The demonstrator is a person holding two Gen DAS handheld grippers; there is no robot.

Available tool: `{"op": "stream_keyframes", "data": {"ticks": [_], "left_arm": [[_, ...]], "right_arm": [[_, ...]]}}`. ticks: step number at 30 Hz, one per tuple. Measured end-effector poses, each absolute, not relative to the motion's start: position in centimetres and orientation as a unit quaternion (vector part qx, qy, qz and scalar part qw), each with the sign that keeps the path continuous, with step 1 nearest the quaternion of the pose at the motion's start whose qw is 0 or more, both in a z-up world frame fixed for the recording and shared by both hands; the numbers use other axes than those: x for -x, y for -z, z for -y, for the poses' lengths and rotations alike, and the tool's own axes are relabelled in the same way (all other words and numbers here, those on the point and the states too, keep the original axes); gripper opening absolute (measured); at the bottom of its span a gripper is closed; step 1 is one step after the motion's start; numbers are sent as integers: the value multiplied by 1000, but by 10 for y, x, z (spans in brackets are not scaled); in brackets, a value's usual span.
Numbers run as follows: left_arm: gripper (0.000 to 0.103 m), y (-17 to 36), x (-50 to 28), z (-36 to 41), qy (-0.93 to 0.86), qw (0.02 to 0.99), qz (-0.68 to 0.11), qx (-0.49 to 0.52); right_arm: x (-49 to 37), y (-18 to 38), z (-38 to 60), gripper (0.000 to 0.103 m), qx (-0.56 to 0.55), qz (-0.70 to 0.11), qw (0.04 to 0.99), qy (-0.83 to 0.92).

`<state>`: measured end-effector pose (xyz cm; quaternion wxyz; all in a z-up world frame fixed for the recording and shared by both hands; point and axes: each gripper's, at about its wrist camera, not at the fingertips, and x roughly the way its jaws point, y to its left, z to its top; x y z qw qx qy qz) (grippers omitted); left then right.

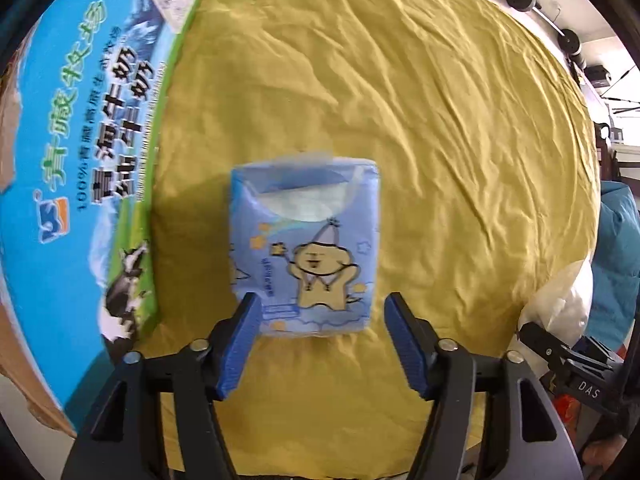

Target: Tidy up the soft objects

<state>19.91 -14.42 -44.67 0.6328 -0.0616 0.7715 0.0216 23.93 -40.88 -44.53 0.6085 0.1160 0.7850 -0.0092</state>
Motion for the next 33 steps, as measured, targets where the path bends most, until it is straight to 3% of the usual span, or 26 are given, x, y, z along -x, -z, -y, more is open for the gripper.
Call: {"op": "stream_keyframes", "data": {"ticks": [10, 13, 16, 23, 31, 32, 33], "left_arm": [[63, 493, -230, 108, -37, 619, -782, 64], [64, 504, -243, 107, -38, 620, -780, 67], [64, 506, -263, 114, -35, 621, -780, 73], [64, 448, -268, 88, -54, 646, -761, 15], [63, 477, -282, 91, -47, 628, -776, 20], [61, 477, -283, 89, -48, 630, -774, 22], [52, 482, -284, 90, -48, 633, -772, 27]], "right_arm": [[-236, 463, 409, 90, -146, -787, 599, 17], [-237, 463, 411, 96, -160, -789, 594, 8], [-235, 457, 415, 103, -158, -782, 602, -1], [-235, 453, 397, 103, -119, -781, 613, -8], [-228, 463, 394, 103, -125, -785, 607, -6], [-228, 464, 395, 103, -130, -785, 606, -5], [-227, 464, 396, 103, -132, -785, 605, -5]]}}
